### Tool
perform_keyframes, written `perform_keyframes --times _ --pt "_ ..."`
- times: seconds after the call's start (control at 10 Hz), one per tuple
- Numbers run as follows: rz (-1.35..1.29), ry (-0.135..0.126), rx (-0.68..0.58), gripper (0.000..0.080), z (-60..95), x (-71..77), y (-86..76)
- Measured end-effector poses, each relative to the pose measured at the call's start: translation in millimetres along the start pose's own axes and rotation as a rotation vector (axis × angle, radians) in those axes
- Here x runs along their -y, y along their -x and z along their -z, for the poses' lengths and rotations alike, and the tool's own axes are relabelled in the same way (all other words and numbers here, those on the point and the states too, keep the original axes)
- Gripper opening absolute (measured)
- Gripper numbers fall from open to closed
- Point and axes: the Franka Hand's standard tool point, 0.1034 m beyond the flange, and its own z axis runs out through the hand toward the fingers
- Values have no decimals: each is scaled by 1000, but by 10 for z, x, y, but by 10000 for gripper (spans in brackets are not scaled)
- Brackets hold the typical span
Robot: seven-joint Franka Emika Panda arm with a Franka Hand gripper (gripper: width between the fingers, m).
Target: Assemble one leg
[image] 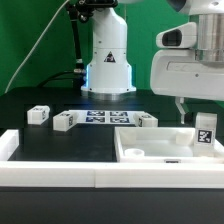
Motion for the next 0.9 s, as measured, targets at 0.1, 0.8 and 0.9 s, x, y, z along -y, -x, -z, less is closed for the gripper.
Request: perform_keyframes --times 0.1,0.8,0.9 --pt "86 1 -1 649 2 -17 -17" --pt "118 2 -1 290 0 -33 -25" --pt "90 -2 -1 290 0 -38 -32"
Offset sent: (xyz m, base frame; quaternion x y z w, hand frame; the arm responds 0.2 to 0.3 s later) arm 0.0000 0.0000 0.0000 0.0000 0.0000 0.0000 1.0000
